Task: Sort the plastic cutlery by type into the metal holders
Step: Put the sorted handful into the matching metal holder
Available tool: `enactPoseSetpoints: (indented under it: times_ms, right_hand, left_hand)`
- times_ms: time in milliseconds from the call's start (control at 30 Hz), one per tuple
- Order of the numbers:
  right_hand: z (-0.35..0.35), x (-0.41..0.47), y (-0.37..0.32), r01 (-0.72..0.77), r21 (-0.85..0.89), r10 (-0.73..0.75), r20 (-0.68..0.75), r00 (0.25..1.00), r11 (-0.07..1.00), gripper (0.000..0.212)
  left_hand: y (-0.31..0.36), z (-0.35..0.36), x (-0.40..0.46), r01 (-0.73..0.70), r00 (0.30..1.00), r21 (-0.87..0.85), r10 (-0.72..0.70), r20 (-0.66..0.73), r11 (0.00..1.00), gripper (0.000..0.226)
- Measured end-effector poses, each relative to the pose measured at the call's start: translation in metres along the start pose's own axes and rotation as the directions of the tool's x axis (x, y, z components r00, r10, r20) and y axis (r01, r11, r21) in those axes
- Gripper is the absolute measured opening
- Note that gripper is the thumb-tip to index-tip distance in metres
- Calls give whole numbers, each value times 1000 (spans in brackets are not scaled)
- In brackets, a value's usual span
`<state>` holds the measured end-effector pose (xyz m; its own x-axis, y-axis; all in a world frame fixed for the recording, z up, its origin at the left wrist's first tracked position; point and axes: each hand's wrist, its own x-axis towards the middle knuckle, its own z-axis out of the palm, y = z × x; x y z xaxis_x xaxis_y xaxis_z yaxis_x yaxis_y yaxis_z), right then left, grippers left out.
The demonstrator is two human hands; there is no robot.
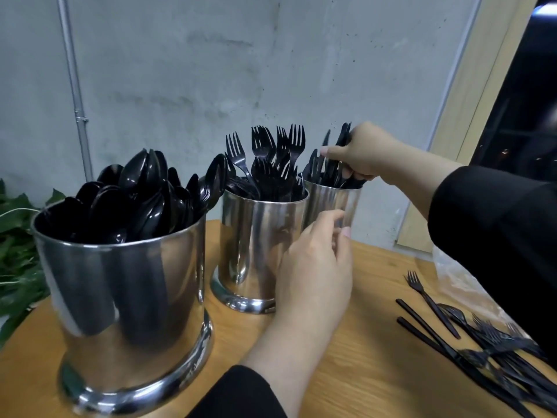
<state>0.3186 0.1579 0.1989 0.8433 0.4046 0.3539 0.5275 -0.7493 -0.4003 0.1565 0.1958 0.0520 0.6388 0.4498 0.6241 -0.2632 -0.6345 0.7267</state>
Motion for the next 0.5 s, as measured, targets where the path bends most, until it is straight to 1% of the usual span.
enactPoseSetpoints:
  times_ms: [67, 133, 167, 233, 333, 500]
  right_hand:
    - [-3, -6, 3, 12, -14, -13, -58, 998, 1000, 58]
    - [-9, -15, 14, 38, 18, -35, -163, 986, 999, 68]
    - [-14, -24, 22, 63, 32, -54, -211, 976, 998, 67]
    - [-23, -51, 44, 120, 20, -110, -271, 956, 993, 56]
    - [-29, -97, 87, 154, -41, -159, -288, 944, 987, 49]
    - [-37, -141, 133, 183, 47, -166, -248, 954, 982, 50]
  left_hand:
    - [0, 1, -2, -1, 1000, 7, 1, 9, 1000, 26]
    - [-1, 1, -3, 4, 1000, 8, -4, 14, 1000, 24]
    - [-2, 3, -3, 3, 1000, 11, -3, 16, 1000, 24]
    - [-2, 8, -7, -3, 999, 18, 2, 40, 1000, 22]
    - [-1, 17, -16, -23, 994, 21, 21, 107, 999, 22]
    - [2, 33, -24, -46, 986, 31, 41, 164, 998, 25]
